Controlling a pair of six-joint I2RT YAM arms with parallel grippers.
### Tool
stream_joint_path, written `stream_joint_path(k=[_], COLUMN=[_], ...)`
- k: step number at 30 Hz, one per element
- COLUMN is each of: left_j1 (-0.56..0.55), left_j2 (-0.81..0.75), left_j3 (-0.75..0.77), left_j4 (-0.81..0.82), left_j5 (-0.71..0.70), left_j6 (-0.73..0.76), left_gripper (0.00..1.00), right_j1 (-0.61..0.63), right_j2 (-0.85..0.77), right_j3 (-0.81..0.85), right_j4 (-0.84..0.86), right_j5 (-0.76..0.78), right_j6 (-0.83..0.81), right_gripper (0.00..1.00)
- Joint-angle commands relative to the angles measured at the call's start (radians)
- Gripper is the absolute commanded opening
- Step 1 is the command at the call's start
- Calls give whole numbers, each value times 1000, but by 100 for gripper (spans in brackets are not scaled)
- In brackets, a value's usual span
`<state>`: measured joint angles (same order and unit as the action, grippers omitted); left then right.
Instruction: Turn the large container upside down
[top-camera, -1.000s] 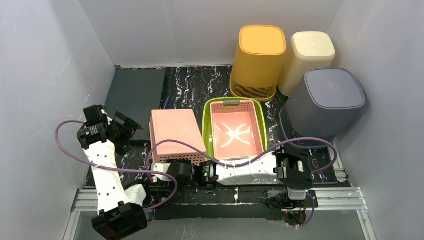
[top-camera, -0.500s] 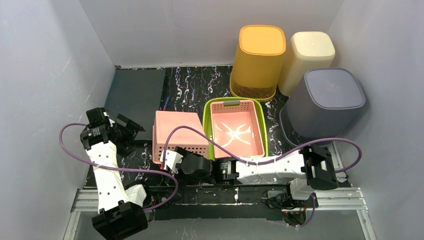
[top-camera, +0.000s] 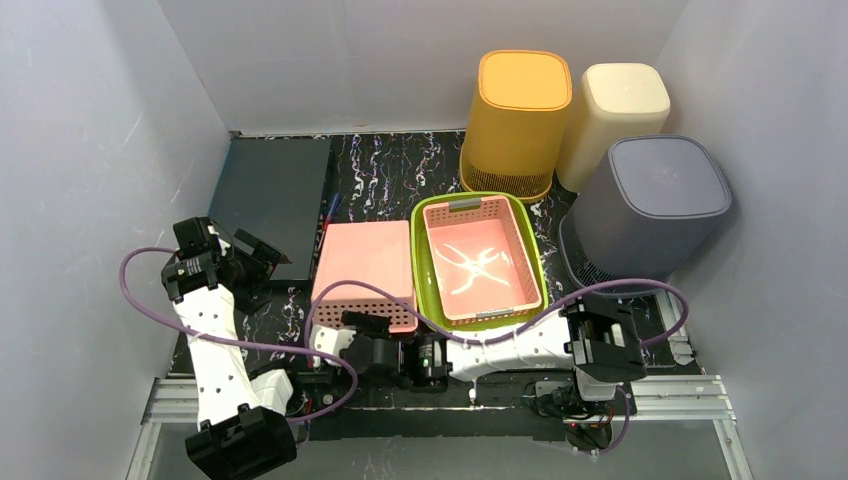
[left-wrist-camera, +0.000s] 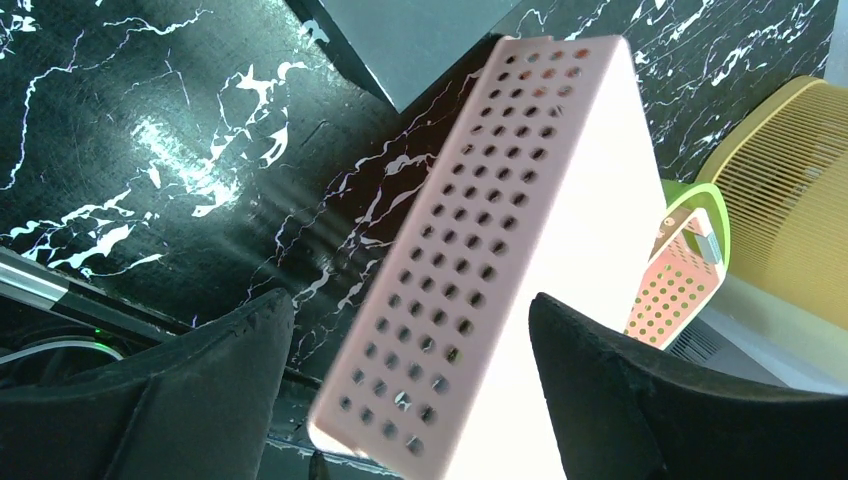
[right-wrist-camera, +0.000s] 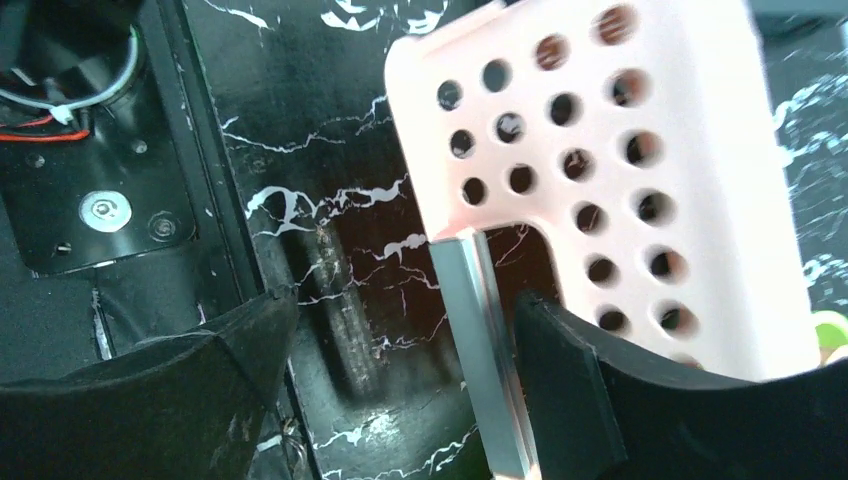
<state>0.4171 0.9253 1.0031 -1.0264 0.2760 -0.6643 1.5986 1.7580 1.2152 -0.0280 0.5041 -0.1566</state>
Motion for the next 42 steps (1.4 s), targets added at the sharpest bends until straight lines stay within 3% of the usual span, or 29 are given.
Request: stream_joint_path(k=[1,6,13,16,22,31,42], left_j1=[8,8,8,8,8,7,8], left_j2=[-15,-12,-10,-11,-5,-45,-92], left_j3=[-16,-28,-42,-63,-124,-229,-348], left_j4=[-8,0,14,25,64,84,136], left_j5=[0,6,38,52,150,206,229], left_j6=[12,14,58,79,78,19,-44], left_gripper=[85,84,84,84,82,81,81], right_j1=[57,84,71,-4,-267,-518,-547], right_j2=[-81,-73,-181,-257,-312,-61,250], right_j3=[-86,-143,-133,-138,-128,154,419], right_j4=[233,342,348,307,95,-302,-559], right_j5=[172,195,247,229,116,18,183], right_j6=[-155,-221,-46,77,426,569,543], right_gripper=[87,88,89,89,88,90,91])
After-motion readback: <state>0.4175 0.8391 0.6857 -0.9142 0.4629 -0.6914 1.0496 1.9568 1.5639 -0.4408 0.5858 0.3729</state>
